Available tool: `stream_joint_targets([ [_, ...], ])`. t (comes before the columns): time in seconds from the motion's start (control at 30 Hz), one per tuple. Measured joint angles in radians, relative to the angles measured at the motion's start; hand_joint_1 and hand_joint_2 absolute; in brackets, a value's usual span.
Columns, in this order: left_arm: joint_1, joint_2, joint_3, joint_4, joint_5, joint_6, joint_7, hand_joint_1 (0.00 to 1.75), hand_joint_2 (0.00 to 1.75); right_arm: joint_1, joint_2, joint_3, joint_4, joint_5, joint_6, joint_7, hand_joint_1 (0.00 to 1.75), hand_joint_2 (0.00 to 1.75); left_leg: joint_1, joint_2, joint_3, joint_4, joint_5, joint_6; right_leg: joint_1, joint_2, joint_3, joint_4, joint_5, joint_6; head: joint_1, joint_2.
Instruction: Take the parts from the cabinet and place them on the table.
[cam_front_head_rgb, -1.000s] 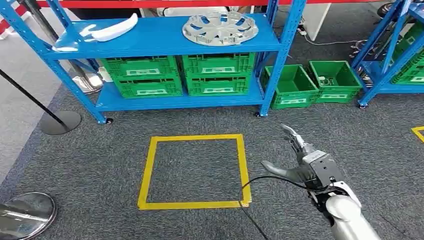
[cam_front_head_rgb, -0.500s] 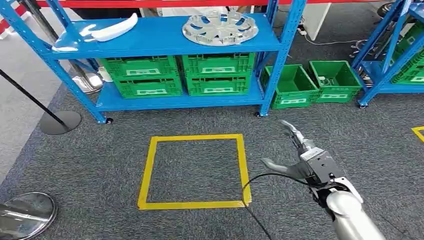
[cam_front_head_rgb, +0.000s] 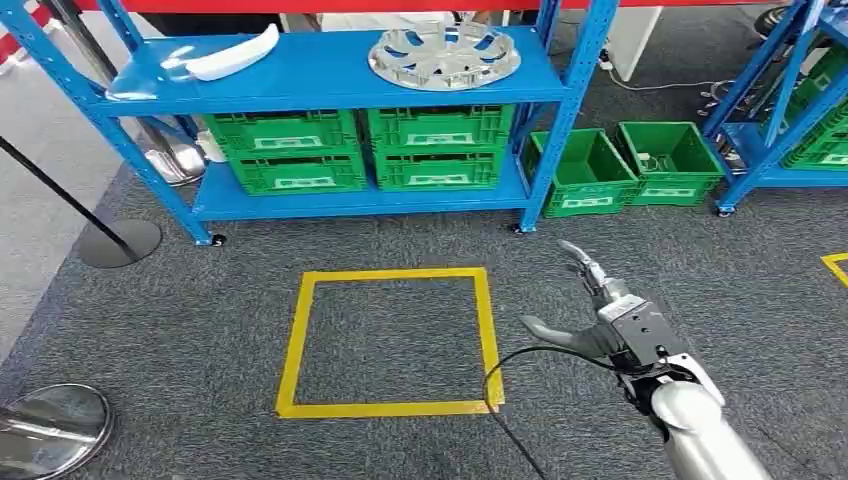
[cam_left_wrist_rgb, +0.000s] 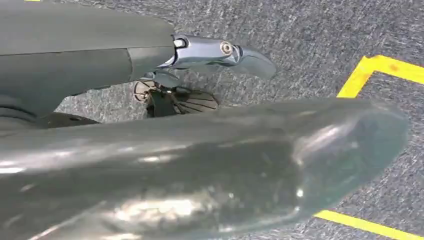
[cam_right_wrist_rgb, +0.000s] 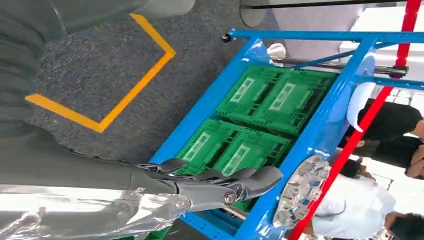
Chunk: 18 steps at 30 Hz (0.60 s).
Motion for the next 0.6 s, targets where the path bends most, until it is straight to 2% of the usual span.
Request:
stream_joint_targets([
  [0.03, -0.001, -0.001, 0.000, 0.000, 0.000, -0.001, -0.002, 0.00, 0.00, -0.001, 0.000, 0.000, -0.001, 0.000, 0.000, 0.000, 0.00, 1.75, 0.004, 0.001, 0.004, -0.007, 0.003, 0.003, 0.001, -0.004, -0.011, 0.017, -0.012, 0.000, 0.002, 0.000],
  [0.07, -0.002, -0.002, 0.000, 0.000, 0.000, -0.001, -0.003, 0.00, 0.00, -0.005, 0.000, 0.000, -0.002, 0.000, 0.000, 0.000, 0.00, 1.75, 0.006, 0.001, 0.004, -0.007, 0.003, 0.005, 0.003, -0.005, -0.037, 0.072, -0.046, 0.000, 0.002, 0.000],
  [0.13, -0.002, -0.003, 0.000, 0.000, 0.000, -0.001, -0.003, 0.00, 0.00, -0.001, 0.000, 0.000, -0.001, -0.001, 0.000, 0.000, 0.00, 1.75, 0.005, 0.002, 0.004, -0.006, 0.001, 0.008, 0.003, -0.005, -0.121, 0.238, -0.118, 0.002, 0.002, 0.000],
  [0.17, -0.002, -0.003, 0.000, 0.000, 0.000, -0.001, -0.003, 0.00, 0.00, 0.001, -0.001, 0.000, -0.001, -0.001, 0.000, 0.000, 0.00, 1.75, 0.005, 0.002, 0.004, -0.006, 0.000, 0.007, 0.003, -0.005, -0.158, 0.304, -0.136, 0.004, 0.003, 0.000],
  [0.2, -0.001, -0.003, 0.000, 0.000, 0.000, -0.001, -0.003, 0.00, 0.00, 0.003, -0.001, 0.000, -0.001, -0.001, 0.000, 0.000, 0.00, 1.75, 0.006, 0.002, 0.005, -0.005, -0.002, 0.005, 0.003, -0.005, -0.173, 0.320, -0.125, 0.006, 0.002, 0.000],
  [0.23, -0.001, -0.004, 0.000, 0.000, 0.000, -0.001, -0.003, 0.00, 0.00, 0.003, -0.001, 0.000, -0.001, -0.001, 0.000, 0.000, 0.00, 1.75, 0.007, 0.001, 0.007, -0.004, -0.004, 0.002, 0.002, -0.005, -0.161, 0.286, -0.091, 0.007, 0.003, 0.000],
  [0.27, -0.001, -0.005, 0.000, 0.000, 0.000, -0.001, -0.003, 0.00, 0.00, 0.002, -0.001, 0.000, -0.001, -0.001, 0.000, 0.000, 0.00, 1.75, 0.010, -0.001, 0.010, -0.001, -0.009, -0.003, 0.001, -0.005, -0.131, 0.215, -0.044, 0.008, 0.002, 0.000],
  [0.3, -0.001, -0.005, 0.000, 0.000, 0.000, -0.001, -0.003, 0.00, 0.00, 0.002, -0.001, 0.000, -0.001, -0.001, 0.000, 0.000, 0.00, 1.75, 0.013, -0.002, 0.014, 0.002, -0.015, -0.008, -0.001, -0.005, -0.089, 0.124, 0.004, 0.011, 0.002, 0.000],
  [0.33, -0.001, -0.006, 0.000, 0.000, 0.000, -0.001, -0.003, 0.00, 0.00, 0.001, -0.001, 0.000, -0.001, -0.001, 0.000, 0.000, 0.00, 1.75, 0.015, -0.002, 0.018, 0.009, -0.023, -0.018, -0.005, -0.005, -0.048, 0.035, 0.031, 0.015, 0.003, 0.000],
  [0.37, -0.003, -0.004, 0.000, 0.000, 0.000, -0.001, -0.003, 0.00, 0.00, 0.000, -0.001, 0.001, 0.000, -0.001, 0.000, 0.000, 0.00, 1.75, 0.009, -0.003, 0.012, 0.016, -0.031, -0.028, 0.001, 0.004, -0.032, 0.023, 0.008, 0.007, 0.005, 0.000],
  [0.4, -0.004, -0.005, 0.000, 0.000, -0.001, -0.001, -0.003, 0.00, 0.00, 0.000, -0.001, 0.002, -0.002, -0.001, 0.000, -0.001, 0.00, 1.75, 0.009, -0.003, 0.011, 0.017, -0.031, -0.029, 0.000, 0.006, -0.037, 0.026, 0.011, -0.012, 0.005, 0.000],
  [0.43, -0.004, -0.005, 0.000, 0.000, -0.001, -0.001, -0.003, 0.00, 0.00, 0.004, -0.001, 0.002, -0.002, -0.001, -0.001, 0.000, 0.00, 1.75, 0.009, -0.003, 0.012, 0.013, -0.030, -0.032, 0.003, 0.006, -0.039, 0.028, 0.009, -0.018, -0.003, 0.000],
  [0.5, -0.003, -0.005, 0.000, 0.000, -0.001, -0.001, -0.003, 0.00, 0.00, 0.006, -0.001, 0.001, -0.002, -0.001, -0.002, -0.001, 0.00, 1.75, 0.013, -0.003, 0.014, 0.013, -0.035, -0.039, 0.004, 0.006, -0.038, 0.030, 0.006, -0.033, -0.004, 0.000],
  [0.53, -0.003, -0.004, 0.000, 0.000, -0.001, 0.000, -0.003, 0.00, 0.00, 0.005, -0.001, 0.001, -0.003, -0.001, -0.002, -0.001, 0.00, 1.75, 0.014, 0.006, 0.013, 0.023, -0.041, -0.046, 0.002, 0.003, -0.036, 0.029, 0.005, -0.039, -0.004, 0.000],
  [0.57, -0.005, -0.005, 0.000, 0.000, -0.001, 0.000, -0.003, 0.00, 0.00, 0.005, -0.001, 0.001, -0.004, -0.001, -0.002, -0.001, 0.00, 1.75, 0.013, 0.015, -0.011, 0.068, -0.064, -0.051, 0.002, 0.001, -0.033, 0.029, 0.002, -0.044, -0.009, 0.000],
  [0.6, -0.007, -0.005, 0.000, 0.000, -0.002, 0.002, -0.003, 0.00, 0.00, 0.005, -0.001, 0.001, -0.004, -0.001, -0.002, -0.001, 0.00, 1.75, 0.014, 0.020, -0.058, 0.151, -0.102, -0.054, 0.002, -0.002, -0.032, 0.029, -0.001, -0.048, -0.009, 0.000],
])
